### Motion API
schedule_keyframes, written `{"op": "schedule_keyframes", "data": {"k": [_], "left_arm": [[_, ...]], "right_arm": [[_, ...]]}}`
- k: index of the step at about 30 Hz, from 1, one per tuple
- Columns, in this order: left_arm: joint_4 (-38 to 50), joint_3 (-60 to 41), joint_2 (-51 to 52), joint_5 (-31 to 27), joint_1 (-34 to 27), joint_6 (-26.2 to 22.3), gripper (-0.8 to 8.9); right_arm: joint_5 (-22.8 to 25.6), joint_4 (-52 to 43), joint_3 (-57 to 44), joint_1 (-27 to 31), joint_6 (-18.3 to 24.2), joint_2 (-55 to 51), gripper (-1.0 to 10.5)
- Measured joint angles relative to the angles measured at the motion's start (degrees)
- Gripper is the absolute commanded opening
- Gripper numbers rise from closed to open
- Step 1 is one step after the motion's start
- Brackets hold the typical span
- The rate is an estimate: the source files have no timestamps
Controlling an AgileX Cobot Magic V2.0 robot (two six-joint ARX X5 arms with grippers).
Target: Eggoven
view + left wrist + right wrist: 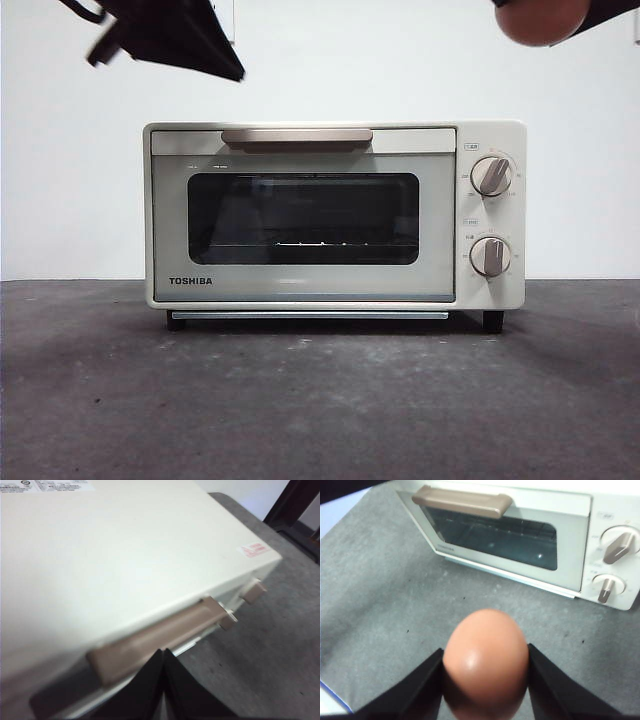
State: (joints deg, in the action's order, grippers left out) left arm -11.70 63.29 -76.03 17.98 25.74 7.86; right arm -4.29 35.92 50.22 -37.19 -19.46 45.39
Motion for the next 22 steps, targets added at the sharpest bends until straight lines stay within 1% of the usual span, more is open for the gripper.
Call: {"op": "schedule_keyframes", "data": {"k": [3,9,11,15,22], "left_arm": [[0.15,2.38,-3.69,-1.42,0.66,-0.7,0.07],[0.46,4.48,-8.59,-1.73,1.49,-1.57,0.07],[0.39,4.48,-9.49,-1.88,1.64,-2.03,0.07],[0.98,4.96,-10.38,-4.66,2.16,-3.04,0.07],[0.98,5.7,-11.39,-4.66,2.95,-3.91,0.07]], "right_arm": [[0.0,0.04,0.0,0.0,0.2,-0.72,0.0],[0.0,0.85,0.0,0.0,0.63,-0.83,0.0],[0.0,0.83,0.0,0.0,0.98,-0.85,0.0],[0.0,0.83,0.0,0.0,1.22,-0.83,0.0],[0.0,0.83,0.0,0.0,1.22,-0.83,0.0]]}}
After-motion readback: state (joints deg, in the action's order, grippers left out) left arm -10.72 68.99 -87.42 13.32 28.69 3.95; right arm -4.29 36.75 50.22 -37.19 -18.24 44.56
